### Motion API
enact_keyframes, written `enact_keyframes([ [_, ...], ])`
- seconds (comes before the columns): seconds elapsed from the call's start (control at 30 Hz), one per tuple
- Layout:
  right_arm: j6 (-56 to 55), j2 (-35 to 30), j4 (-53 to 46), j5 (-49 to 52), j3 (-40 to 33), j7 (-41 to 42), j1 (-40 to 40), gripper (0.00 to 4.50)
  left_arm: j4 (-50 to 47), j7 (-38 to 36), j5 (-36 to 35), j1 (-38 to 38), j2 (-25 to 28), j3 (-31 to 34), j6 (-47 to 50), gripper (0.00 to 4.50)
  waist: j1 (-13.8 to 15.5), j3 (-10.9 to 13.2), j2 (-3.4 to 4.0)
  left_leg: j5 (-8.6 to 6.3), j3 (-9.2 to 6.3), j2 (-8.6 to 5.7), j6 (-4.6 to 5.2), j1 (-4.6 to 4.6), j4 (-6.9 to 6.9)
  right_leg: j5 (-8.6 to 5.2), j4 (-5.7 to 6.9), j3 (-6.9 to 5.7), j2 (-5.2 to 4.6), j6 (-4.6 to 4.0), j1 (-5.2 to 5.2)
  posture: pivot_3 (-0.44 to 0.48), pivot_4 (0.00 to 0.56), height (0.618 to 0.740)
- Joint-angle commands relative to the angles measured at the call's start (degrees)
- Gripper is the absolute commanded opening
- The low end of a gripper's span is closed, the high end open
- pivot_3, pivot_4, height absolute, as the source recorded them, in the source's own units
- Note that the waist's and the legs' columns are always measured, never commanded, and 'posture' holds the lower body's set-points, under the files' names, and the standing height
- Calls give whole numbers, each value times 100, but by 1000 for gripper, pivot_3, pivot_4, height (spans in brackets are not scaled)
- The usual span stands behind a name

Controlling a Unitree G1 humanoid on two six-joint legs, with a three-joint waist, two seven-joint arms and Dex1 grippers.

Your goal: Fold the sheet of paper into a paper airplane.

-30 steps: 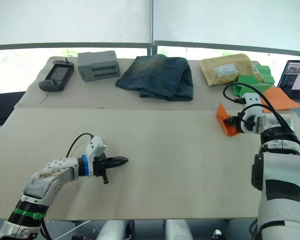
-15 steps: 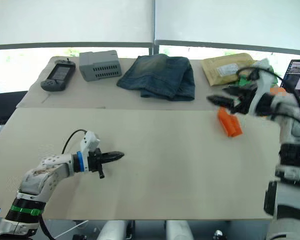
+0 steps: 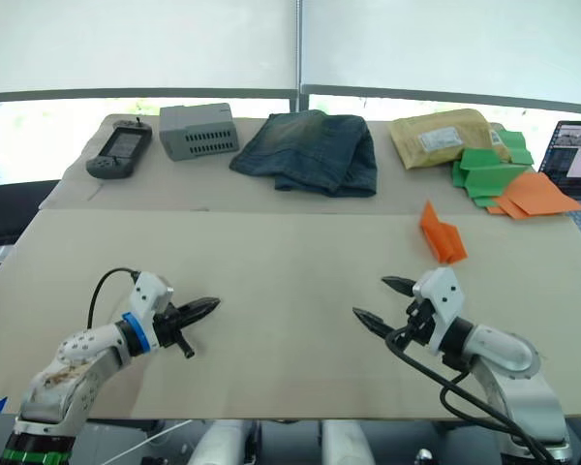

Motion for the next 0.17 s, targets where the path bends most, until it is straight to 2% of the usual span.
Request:
enact_keyframes([
  [0.03,-507,68,191,-78,32,-84,83,4469,-354,302,61,113,-175,34,-167,0,20,0,0,0,-1,0,0,0,-1,-1,0,-1,1,-1,0,0,150,728],
  [0.17,-656,159,308,-129,224,-201,58,4469,-283,471,192,102,-300,80,-379,0,44,0,0,0,-2,-1,0,-1,-6,9,1,-1,6,21,-2,0,150,728],
])
